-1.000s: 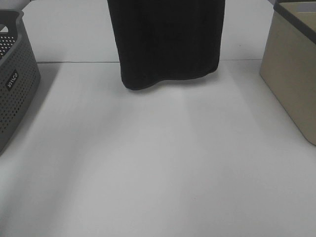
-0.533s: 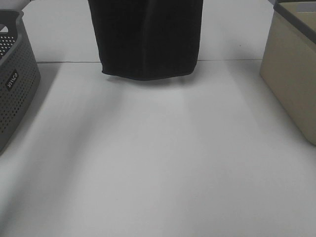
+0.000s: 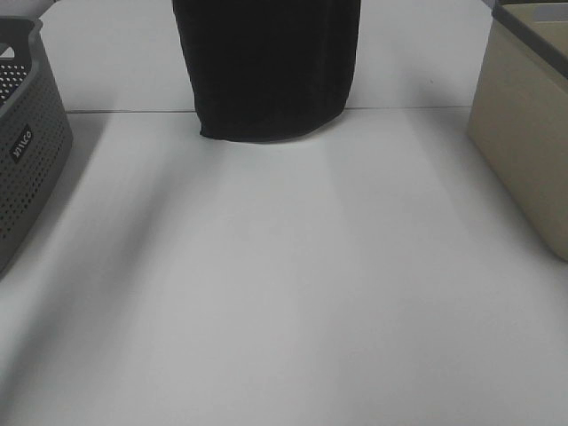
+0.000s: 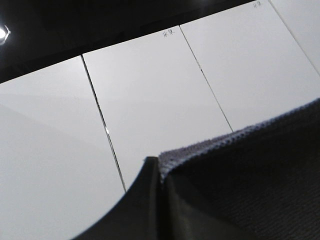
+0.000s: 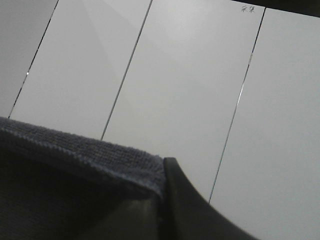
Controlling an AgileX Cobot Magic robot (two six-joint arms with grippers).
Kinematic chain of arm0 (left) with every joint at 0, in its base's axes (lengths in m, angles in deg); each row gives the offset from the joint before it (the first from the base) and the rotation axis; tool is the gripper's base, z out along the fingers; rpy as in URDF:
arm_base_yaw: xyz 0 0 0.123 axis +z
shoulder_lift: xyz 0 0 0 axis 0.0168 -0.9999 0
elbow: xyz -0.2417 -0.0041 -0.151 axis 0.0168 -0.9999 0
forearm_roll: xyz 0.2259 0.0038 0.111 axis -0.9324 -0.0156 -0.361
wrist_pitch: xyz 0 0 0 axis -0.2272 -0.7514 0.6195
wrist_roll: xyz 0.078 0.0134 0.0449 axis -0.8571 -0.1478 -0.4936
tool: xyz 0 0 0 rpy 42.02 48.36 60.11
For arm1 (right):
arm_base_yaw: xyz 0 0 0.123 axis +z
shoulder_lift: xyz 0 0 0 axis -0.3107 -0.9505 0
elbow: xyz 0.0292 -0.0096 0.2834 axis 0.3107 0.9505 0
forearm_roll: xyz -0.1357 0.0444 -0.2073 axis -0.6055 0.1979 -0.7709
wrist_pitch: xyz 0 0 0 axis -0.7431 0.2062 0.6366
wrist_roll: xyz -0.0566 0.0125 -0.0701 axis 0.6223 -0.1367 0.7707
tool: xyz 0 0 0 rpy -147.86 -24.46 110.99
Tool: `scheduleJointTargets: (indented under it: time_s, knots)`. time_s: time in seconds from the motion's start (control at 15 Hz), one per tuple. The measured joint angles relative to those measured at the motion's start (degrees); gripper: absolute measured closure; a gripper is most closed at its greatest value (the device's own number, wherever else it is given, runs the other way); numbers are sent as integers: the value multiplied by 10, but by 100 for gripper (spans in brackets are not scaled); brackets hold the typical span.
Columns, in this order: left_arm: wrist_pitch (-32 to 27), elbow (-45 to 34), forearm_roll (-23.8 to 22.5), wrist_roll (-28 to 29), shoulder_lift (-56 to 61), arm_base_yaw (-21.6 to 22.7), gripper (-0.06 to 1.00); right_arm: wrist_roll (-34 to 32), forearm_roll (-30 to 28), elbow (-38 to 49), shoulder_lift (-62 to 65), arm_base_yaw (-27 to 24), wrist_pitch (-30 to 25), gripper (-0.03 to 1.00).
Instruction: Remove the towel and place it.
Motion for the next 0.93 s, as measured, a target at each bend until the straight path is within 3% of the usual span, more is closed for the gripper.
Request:
scheduleJointTargets:
  time_s: [0.93]
  knots:
    - [-29,1,-24,9,-1,2,94,0,2,-4,-6,-1,-25,95]
